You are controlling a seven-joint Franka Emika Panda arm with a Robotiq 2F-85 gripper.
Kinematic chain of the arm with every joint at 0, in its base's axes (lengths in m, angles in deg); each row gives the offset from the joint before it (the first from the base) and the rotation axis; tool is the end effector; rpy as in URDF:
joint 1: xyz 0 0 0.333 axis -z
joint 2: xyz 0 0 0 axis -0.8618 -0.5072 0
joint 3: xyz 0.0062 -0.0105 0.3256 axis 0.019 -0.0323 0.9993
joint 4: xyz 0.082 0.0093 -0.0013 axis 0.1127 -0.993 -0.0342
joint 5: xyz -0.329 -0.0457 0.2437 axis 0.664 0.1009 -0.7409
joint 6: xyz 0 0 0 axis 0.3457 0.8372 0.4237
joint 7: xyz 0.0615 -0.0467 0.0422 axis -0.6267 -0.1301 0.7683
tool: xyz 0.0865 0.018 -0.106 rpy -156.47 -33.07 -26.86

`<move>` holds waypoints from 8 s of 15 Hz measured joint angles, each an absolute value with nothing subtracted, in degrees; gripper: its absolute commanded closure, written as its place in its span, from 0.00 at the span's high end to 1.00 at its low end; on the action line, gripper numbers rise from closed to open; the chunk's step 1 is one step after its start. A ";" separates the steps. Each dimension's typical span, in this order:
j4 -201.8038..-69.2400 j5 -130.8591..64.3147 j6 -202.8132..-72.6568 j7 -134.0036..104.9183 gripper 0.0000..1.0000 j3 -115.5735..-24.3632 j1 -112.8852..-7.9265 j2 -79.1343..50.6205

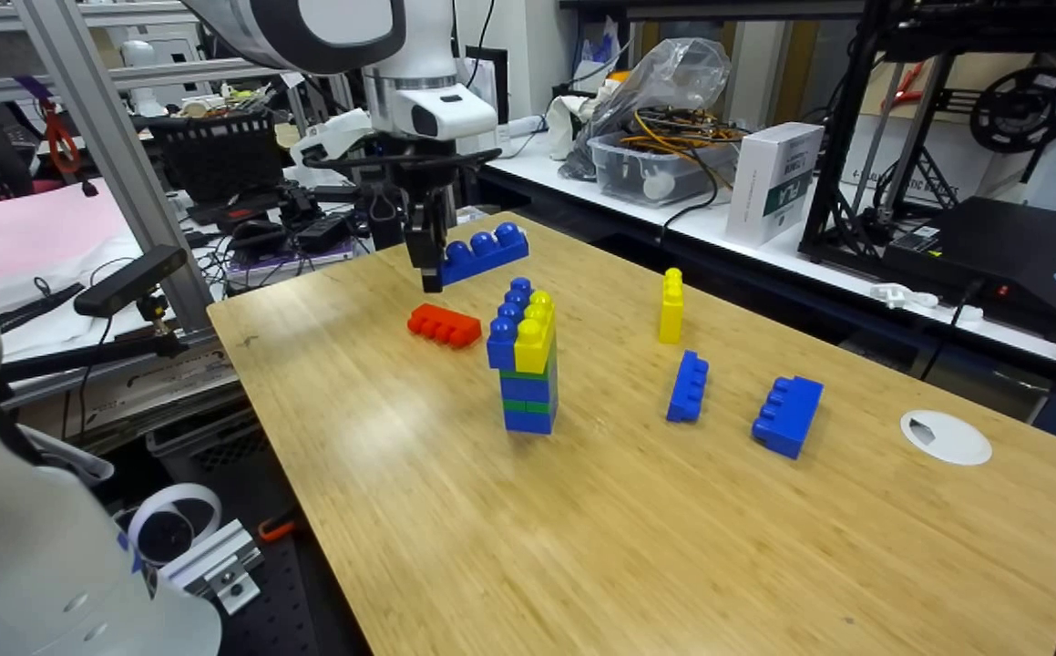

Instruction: Put the long blue block on the built tower

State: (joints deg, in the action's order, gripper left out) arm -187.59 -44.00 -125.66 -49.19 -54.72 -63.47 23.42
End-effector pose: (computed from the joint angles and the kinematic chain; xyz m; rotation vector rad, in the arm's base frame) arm 0.4115 0.1190 0.3717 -3.0111 0.7801 0.0541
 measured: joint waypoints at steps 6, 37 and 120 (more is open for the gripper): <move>-186.65 -47.19 -118.22 -43.51 0.10 -58.94 -63.30 25.80; -178.55 -59.64 -115.61 -39.32 0.10 -64.35 -61.45 11.02; -182.46 -37.18 -133.50 -39.51 0.00 -58.87 -60.87 17.84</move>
State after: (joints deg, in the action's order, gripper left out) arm -182.46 -37.18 -133.50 -39.51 -58.87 -60.87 17.84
